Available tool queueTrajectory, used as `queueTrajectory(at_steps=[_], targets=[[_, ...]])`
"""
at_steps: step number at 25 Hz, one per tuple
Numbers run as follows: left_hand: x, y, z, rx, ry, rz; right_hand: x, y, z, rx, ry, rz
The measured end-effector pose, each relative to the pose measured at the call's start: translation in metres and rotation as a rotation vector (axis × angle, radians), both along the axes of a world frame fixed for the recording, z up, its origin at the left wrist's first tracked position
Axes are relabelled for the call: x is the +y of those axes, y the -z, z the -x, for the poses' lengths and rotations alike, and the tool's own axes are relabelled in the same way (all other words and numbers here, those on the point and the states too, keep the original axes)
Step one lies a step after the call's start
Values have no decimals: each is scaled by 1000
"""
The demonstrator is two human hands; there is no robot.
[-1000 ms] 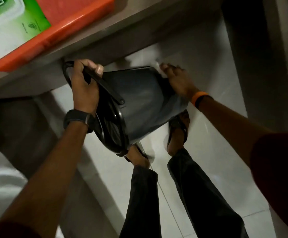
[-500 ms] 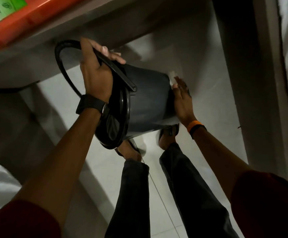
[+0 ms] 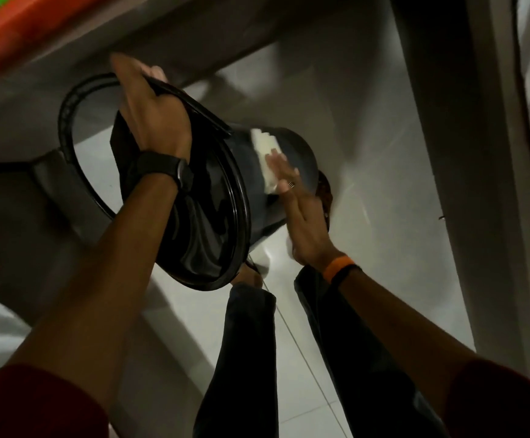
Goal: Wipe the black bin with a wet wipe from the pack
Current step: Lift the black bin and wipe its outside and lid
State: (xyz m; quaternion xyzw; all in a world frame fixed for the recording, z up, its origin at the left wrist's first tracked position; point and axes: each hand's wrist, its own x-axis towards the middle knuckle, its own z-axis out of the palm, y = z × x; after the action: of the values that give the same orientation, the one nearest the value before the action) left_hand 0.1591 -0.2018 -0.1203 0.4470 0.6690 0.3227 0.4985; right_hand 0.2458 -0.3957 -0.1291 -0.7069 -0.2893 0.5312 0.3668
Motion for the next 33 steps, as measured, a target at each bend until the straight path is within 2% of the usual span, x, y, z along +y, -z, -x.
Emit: queueTrajectory(at_steps=[2,3,5,7,10,13,15,17,18,20,21,23,26,29,30,31,33], targets=[[0,10,4,167,61,-26,10,38,-30,-40,194,266],[-1,9,4,236,83,-22,14,57,-45,-33,212,392],[1,10,1,303,102,-23,23,73,-56,-11,95,483],[4,9,-1,362,100,-3,26,57,-47,66,106,421],[9,5,-5,430,90,-7,14,-10,-18,123,99,229],[19,-4,-14,364,-1,-9,-8,-40,4,103,41,29],[19,-16,-23,272,-78,13,-9,-29,2,101,69,17],[0,-25,-28,227,4,-82,5,-19,-8,97,124,52],[-18,-26,-30,309,153,-128,13,-16,-13,108,157,75],[-61,-29,-31,539,486,-70,25,-19,-16,183,209,116],[-76,-29,-30,624,580,-34,28,-22,-14,229,228,131],[-86,-33,-30,643,566,26,30,-26,-9,275,242,140],[-81,-34,-29,620,468,85,36,-3,-18,155,146,91],[-75,-36,-31,595,417,117,42,58,-49,39,134,356],[-70,-37,-30,596,407,124,40,61,-51,2,117,387],[-61,-37,-28,588,390,137,39,53,-46,-28,104,344],[-39,-37,-18,561,351,171,33,13,-19,-13,19,113]])
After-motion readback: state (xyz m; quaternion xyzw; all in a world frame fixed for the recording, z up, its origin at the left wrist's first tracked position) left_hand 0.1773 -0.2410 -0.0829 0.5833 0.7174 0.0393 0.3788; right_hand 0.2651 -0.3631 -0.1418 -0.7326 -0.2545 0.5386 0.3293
